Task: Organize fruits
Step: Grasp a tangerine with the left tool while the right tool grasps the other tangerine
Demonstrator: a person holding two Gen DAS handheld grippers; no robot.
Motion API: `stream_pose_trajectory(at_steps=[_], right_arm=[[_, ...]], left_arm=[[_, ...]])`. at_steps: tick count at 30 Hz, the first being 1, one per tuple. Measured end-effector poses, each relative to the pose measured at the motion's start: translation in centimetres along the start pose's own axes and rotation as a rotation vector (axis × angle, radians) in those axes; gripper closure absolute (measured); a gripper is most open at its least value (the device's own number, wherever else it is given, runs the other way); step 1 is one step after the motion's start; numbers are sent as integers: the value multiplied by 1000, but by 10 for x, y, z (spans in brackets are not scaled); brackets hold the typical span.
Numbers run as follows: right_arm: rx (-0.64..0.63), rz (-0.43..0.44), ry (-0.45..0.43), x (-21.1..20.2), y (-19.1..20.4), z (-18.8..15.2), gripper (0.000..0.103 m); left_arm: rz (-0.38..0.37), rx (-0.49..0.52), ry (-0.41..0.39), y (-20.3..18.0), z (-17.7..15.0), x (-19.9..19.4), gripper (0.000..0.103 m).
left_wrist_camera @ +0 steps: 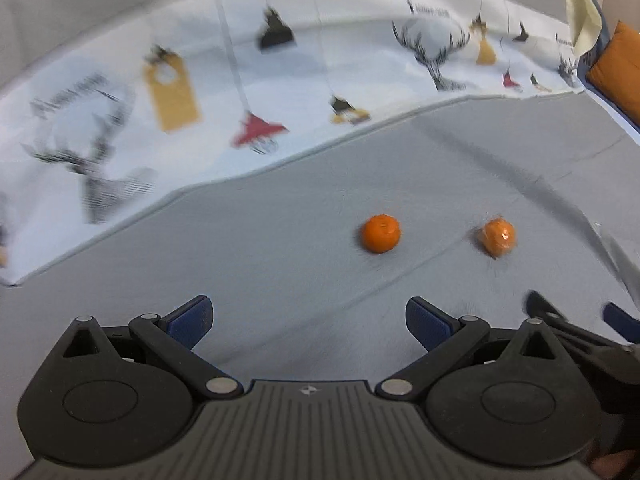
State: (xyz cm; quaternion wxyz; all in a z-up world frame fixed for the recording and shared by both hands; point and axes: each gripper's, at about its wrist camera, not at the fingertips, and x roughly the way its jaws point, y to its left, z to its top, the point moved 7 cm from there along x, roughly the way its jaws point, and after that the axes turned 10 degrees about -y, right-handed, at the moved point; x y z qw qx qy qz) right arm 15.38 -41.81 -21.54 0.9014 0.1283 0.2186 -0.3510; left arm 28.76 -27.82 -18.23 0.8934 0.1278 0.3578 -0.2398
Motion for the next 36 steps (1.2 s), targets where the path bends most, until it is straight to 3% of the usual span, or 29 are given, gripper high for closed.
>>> stream_pose_trajectory(at_steps=[2,6,10,16,17,18,19,20,21,25,29,36], right_arm=[[-39,19,9,35,9,-5,1],[-115,71,2,87,20,-10,1],[-93,74,-20,111,21,-4,1],[-122,58,-32,113,25,-3,1],[-137,50,-38,109,26,-3,1],[-158,61,-49,106,30,-2,12],[-172,119,-61,102,37,-1,43],[-189,140,-71,99,42,0,59],[-206,131,-71,97,44,0,63],[-150,113,-56,87,33,2,63],[-115,98,-82,46,22,18,63],[-192,307,-198,-115,20,32,63]], left_arm=[[-35,14,33,-9,2,35,0],[-29,63,71,-25,10,95,0],[-80,69,134,-32,15,139,0],[-94,90,93,-29,20,144,1],[-94,96,79,-29,20,142,13],[-109,111,57,-31,20,137,23],[-133,133,35,-34,22,131,56],[-145,149,33,-37,23,127,65],[-151,156,30,-39,24,123,65],[-140,208,-3,-43,20,103,65],[-151,165,-5,-35,8,54,65],[-171,90,-45,-8,-29,-92,65]])
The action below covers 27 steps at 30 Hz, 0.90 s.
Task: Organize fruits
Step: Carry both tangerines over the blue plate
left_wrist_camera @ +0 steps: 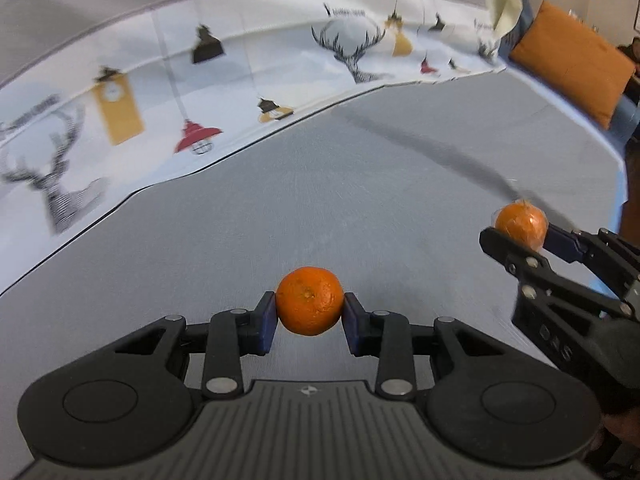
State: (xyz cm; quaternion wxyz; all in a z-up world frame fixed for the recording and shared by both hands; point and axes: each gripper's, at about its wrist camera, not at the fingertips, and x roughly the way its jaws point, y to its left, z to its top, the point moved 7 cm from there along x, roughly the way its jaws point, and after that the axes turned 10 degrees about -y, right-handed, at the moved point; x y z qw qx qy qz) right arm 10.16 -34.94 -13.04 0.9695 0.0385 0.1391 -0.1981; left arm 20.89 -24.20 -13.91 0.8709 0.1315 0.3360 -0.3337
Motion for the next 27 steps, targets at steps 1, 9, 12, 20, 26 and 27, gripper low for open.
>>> stream_pose_trajectory(at_steps=[1,9,12,20,26,27], right_arm=[[-8,34,-12,-25,7,6,63],[56,203,8,-145,39,32,63],[60,238,7,-181,52,35,63],[-6,336,-44,-253,87,40,63],[-50,370,-85,-280,104,48,63],[-55,374,-92,-284,106,49,63]], left_arm=[[5,-14,-5,1,-4,-21,65],[65,-83,-79,4,-38,-175,65],[92,-109,-92,7,-53,-217,65],[159,-146,-144,15,-90,-296,65],[182,-181,-174,17,-108,-327,65],[185,-184,-181,17,-110,-332,65]])
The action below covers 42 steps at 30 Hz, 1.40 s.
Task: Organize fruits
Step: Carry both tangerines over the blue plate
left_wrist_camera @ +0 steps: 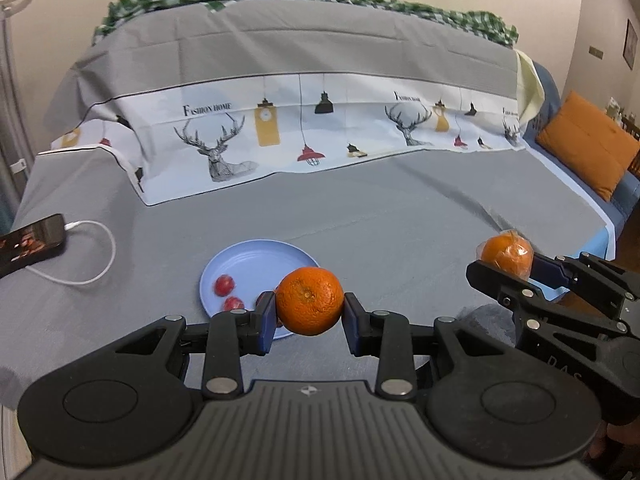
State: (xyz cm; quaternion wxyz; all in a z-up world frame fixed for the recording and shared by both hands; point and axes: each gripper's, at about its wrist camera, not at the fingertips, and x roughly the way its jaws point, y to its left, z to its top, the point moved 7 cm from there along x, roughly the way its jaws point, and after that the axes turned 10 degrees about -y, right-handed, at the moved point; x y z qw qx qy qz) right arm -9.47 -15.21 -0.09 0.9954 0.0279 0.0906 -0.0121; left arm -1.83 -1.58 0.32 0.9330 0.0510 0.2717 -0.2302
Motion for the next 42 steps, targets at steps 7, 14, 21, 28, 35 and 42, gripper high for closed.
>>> stream_pose_trajectory(at_steps=[7,14,21,28,35,42], right_arm=[[-36,28,-34,-18,19,7,63],[-54,52,-50,-27,30,10,63],[-63,78,-49,-28,39,9,63],[-72,110,-21,-20,48,2,63],[-69,125,33,-5,53,-10,63],[-59,124,105,20,52,-26,63]], left_arm=[[14,-31,-38,5,-6,-30,65],[34,-64,-57,13,-9,-47,65],[81,-100,-67,26,-12,-56,65],[114,-118,-62,39,-17,-60,65],[134,-135,-30,50,-25,-46,65],[137,-148,29,62,-33,-15,65]])
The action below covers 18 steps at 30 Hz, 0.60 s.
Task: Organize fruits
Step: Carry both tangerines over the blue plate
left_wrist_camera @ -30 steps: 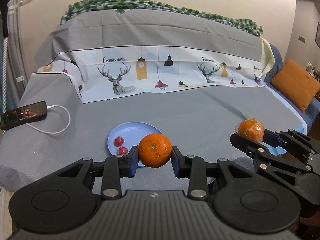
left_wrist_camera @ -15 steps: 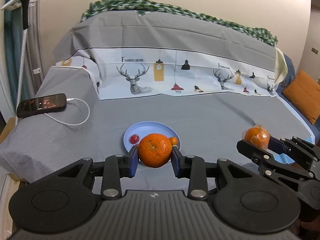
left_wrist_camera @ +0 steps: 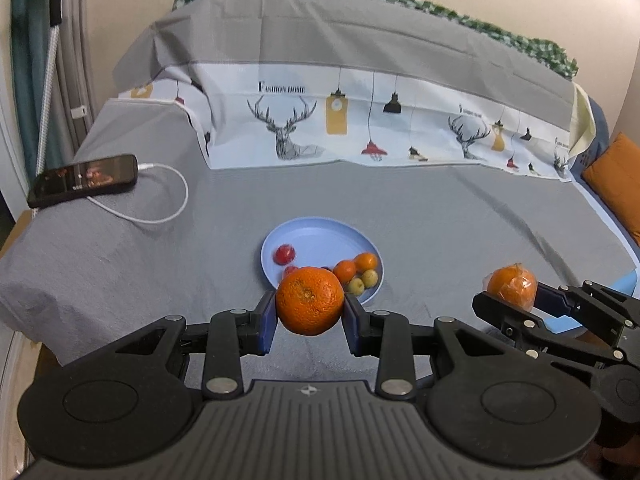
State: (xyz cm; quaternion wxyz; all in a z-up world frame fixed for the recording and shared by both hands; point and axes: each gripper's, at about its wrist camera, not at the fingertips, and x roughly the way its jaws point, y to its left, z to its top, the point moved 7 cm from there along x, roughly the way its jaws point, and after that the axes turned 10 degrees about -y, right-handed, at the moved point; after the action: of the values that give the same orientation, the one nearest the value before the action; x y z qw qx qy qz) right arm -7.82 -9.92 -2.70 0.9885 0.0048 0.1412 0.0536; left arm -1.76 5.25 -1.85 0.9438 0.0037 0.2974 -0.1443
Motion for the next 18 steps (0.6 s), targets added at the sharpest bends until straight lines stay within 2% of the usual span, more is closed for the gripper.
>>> stream_pose_trajectory(at_steps=[9,18], right_arm=[[49,-9,105,58,-11,-22,63],[82,-13,163,147,-26,-32,63]], left_arm=[[37,-12,50,6,11,71,65],[56,-1,107,6,27,162,65]])
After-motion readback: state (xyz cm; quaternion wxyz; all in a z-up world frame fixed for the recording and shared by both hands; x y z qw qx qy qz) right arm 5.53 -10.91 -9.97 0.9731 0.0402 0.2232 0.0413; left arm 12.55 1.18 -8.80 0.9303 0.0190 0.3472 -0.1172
